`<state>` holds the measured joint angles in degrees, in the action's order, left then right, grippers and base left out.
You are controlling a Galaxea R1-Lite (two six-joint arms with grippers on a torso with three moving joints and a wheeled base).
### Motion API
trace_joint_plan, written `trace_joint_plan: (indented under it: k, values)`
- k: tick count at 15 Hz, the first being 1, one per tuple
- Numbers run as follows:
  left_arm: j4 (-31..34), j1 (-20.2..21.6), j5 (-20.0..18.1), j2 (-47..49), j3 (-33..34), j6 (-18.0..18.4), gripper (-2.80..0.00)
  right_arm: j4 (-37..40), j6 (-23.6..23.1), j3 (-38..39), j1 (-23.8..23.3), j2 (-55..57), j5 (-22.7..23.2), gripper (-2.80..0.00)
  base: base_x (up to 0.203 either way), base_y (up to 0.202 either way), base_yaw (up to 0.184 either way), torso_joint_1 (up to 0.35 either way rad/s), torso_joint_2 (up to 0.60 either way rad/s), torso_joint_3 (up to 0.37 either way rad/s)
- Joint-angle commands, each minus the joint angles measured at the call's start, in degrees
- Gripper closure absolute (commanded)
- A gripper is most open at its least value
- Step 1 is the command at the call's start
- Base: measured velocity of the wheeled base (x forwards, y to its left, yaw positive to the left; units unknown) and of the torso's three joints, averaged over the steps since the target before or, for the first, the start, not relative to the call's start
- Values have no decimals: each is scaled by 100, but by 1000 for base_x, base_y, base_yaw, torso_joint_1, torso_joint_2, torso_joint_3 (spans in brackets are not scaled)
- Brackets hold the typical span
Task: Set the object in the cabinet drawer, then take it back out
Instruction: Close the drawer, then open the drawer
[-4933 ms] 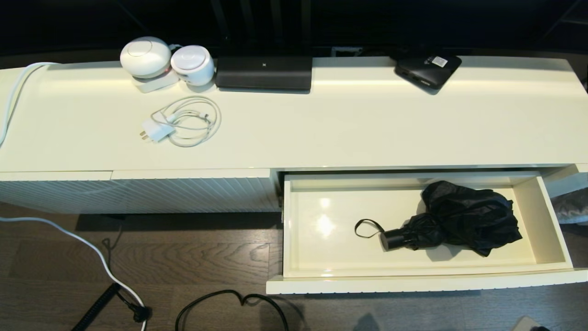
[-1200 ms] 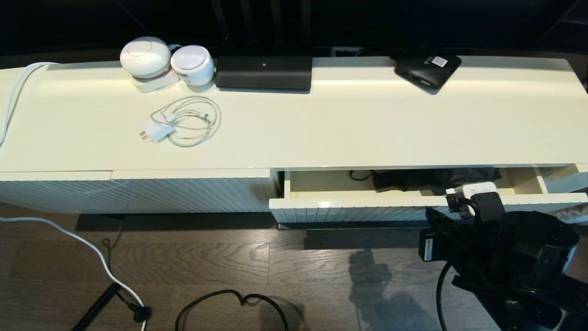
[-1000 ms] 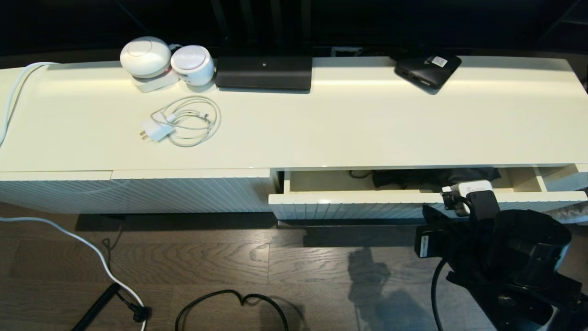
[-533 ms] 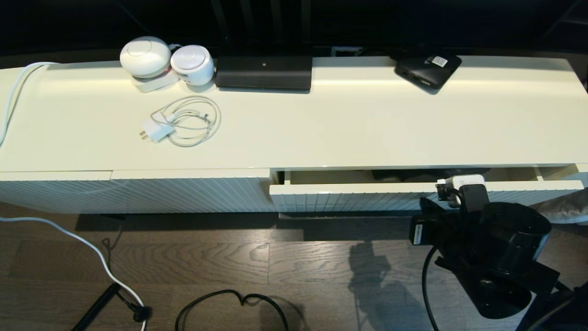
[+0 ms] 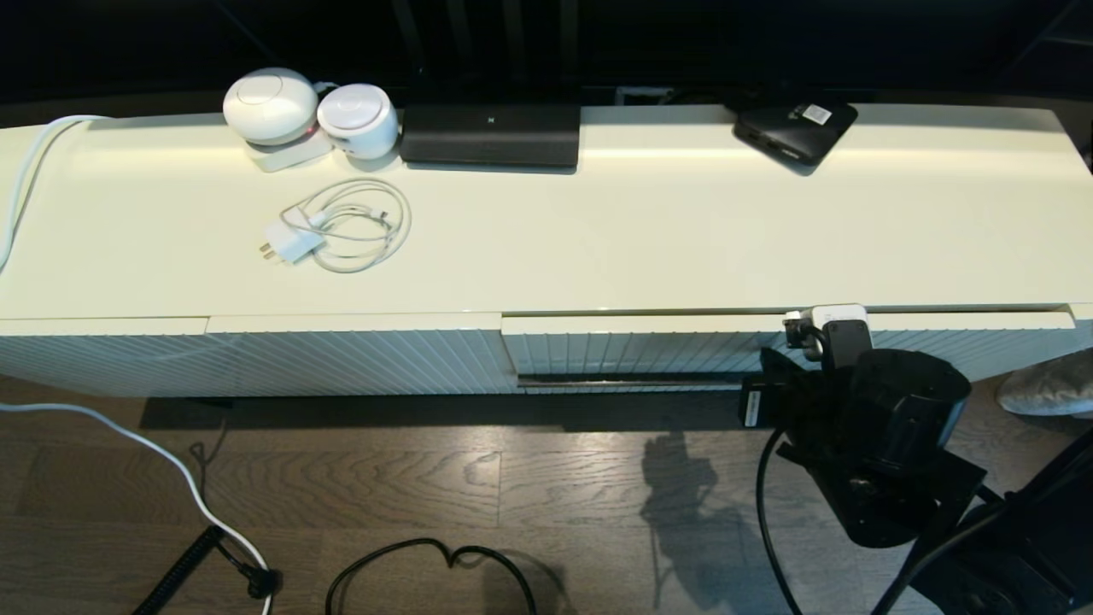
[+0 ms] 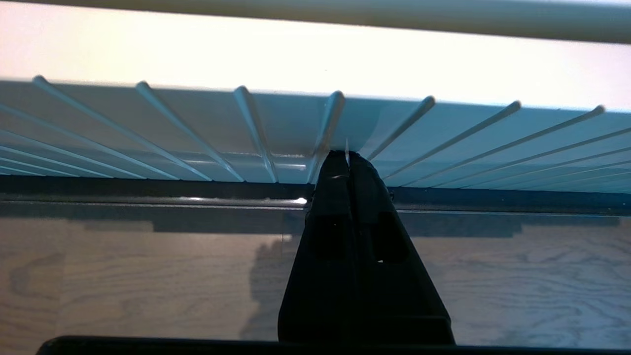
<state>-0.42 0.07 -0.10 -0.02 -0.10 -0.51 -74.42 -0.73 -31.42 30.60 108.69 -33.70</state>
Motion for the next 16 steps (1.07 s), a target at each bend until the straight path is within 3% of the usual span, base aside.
trace_joint_plan:
  k: [1, 5, 9, 12, 16]
  values:
    - [-2, 1, 1, -6, 1, -2, 0, -61, -81, -152, -52, 107, 12, 0, 0, 0, 0, 0, 0, 0]
    - [-2, 1, 1, -6, 1, -2, 0, -42, -141, -258, -255, 145, 208, 0, 0, 0, 0, 0, 0, 0]
    - [-2, 1, 1, -15, 1, -2, 0, 268, -355, 441, -254, -715, 484, 0, 0, 0, 0, 0, 0, 0]
    - [-2, 1, 1, -15, 1, -2, 0, 999, -641, 986, -256, -1679, 749, 0, 0, 0, 0, 0, 0, 0]
    - [-2, 1, 1, -12, 1, -2, 0, 2464, -644, 816, -235, -2677, 810, 0, 0, 0, 0, 0, 0, 0]
